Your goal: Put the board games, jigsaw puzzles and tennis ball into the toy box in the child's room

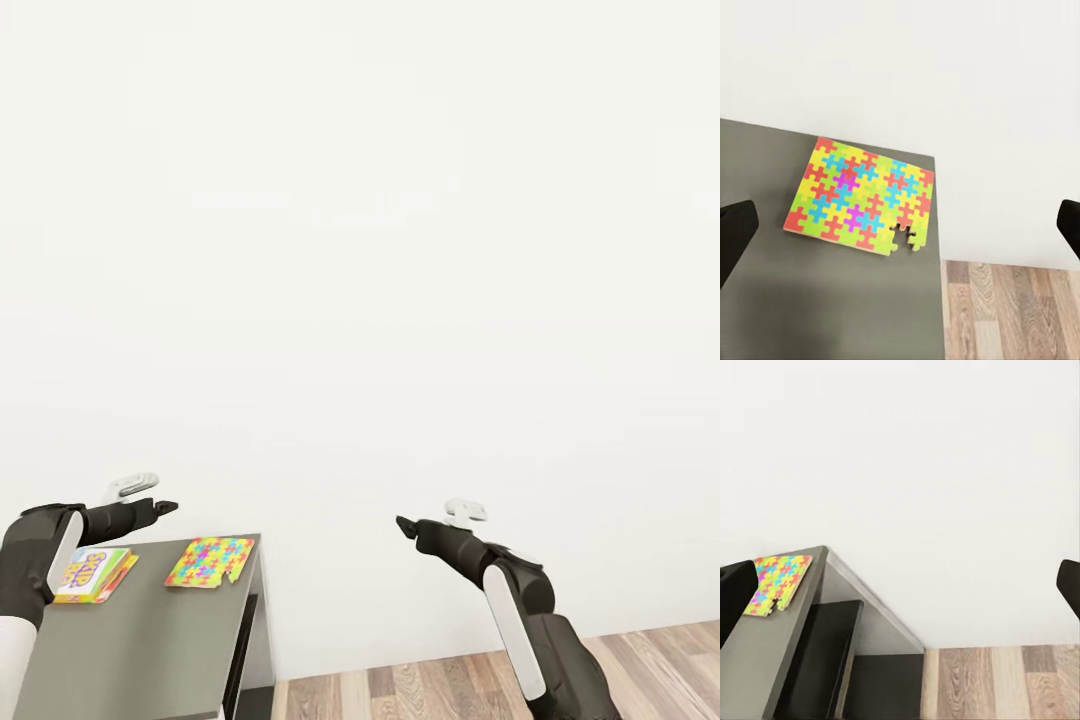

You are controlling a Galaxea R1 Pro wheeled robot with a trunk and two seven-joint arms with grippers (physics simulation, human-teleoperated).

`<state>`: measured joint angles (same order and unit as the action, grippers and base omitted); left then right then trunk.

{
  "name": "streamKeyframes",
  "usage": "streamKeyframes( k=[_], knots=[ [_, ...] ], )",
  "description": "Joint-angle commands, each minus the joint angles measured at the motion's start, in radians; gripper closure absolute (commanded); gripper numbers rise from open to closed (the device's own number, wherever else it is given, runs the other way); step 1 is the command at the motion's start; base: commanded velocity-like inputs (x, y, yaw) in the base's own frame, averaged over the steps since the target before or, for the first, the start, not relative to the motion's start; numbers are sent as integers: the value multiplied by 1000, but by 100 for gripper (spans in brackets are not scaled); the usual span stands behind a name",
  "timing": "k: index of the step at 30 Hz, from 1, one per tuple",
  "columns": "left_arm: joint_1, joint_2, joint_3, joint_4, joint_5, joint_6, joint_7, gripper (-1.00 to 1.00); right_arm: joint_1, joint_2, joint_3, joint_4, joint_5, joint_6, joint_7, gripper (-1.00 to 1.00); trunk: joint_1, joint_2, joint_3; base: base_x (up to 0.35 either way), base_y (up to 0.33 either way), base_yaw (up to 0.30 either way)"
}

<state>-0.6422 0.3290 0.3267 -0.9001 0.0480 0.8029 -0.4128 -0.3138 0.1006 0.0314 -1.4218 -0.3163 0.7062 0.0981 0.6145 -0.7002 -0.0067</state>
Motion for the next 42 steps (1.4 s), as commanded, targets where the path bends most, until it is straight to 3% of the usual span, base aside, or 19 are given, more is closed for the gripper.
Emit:
streamKeyframes(
  k=[1,5,8,12,19,42],
  knots=[
    [-1,0,2,0,5,7,-1,-100,-4,1,0,2,3,8,-2,-100,0,-1,-1,7,0,0],
    [-1,-1,2,0,5,8,-1,-100,-58,3,3,51,1,81,-20,-100,0,-1,-1,4,0,0],
    [-1,-1,1,0,4,8,4,-100,-121,6,3,136,-1,191,-27,-100,0,-1,-1,1,0,0],
    [-1,-1,0,0,4,8,28,-100,-165,7,3,199,-7,247,-28,-100,0,-1,-1,77,46,0],
    [-1,-1,0,0,3,9,67,-100,-180,8,5,219,-7,274,-18,-100,0,-1,-2,70,48,0],
    [-1,1,-30,4,3,22,76,-100,-183,8,8,220,-7,283,28,-100,0,-1,-26,114,12,-38]
  ],
)
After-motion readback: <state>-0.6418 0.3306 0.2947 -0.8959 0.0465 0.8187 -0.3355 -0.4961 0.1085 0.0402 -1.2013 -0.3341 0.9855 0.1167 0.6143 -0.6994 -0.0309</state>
